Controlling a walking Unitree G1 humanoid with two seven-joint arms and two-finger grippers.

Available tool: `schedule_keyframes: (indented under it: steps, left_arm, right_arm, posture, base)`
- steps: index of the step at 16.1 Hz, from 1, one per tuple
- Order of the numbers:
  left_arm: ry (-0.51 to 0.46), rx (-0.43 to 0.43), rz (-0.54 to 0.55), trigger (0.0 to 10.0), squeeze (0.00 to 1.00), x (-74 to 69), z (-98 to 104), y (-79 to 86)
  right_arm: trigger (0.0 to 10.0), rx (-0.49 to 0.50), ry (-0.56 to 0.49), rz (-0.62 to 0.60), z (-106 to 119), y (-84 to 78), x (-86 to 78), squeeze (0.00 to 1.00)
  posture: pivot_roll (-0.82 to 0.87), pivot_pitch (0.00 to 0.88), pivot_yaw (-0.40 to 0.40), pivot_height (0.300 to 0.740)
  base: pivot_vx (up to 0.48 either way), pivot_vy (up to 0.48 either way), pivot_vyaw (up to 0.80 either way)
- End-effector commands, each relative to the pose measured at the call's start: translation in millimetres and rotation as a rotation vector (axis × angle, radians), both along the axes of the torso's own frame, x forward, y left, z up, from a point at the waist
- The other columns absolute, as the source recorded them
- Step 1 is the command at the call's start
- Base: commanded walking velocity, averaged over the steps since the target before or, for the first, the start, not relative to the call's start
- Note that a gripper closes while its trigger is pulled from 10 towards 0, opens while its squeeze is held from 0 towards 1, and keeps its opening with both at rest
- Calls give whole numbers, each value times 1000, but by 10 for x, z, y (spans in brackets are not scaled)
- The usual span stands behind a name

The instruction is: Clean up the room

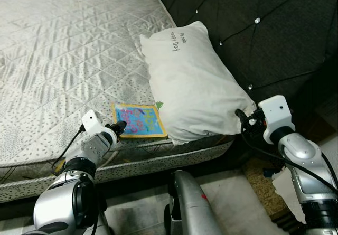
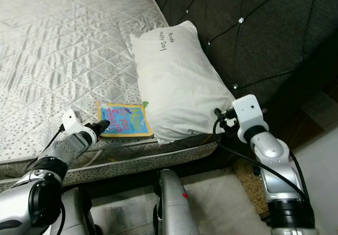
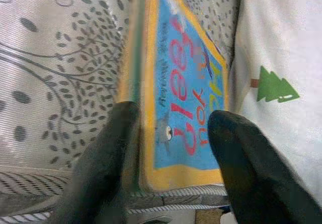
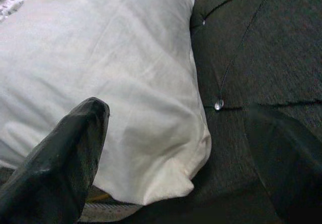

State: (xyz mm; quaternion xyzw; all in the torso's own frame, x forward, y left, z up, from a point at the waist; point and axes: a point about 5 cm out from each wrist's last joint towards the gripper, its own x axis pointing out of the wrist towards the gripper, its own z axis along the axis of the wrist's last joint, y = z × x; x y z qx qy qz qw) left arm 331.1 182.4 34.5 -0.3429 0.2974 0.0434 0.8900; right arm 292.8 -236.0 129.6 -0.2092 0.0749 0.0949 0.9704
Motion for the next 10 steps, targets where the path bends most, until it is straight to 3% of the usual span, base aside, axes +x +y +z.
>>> schedule_keyframes:
  steps: [1,8,10]
  left_arm:
    - [-13,35,-27,10000,1000,40,38,-35]
    - [-42,124,26,10000,1000,44,55,80]
    - [-159,208,56,10000,1000,115,191,22]
  right_arm:
    - [10000,-5,2,5,4,-9,18,0]
    - [10000,23,-14,20,-37,119,105,0]
    - [10000,68,-41,31,-21,248,175,0]
  posture:
    - [-324,6,-179,583]
    - [-284,0,-162,583]
    - [-246,0,-148,583]
  base:
    - [0,0,0]
    - [0,0,0]
    - [0,0,0]
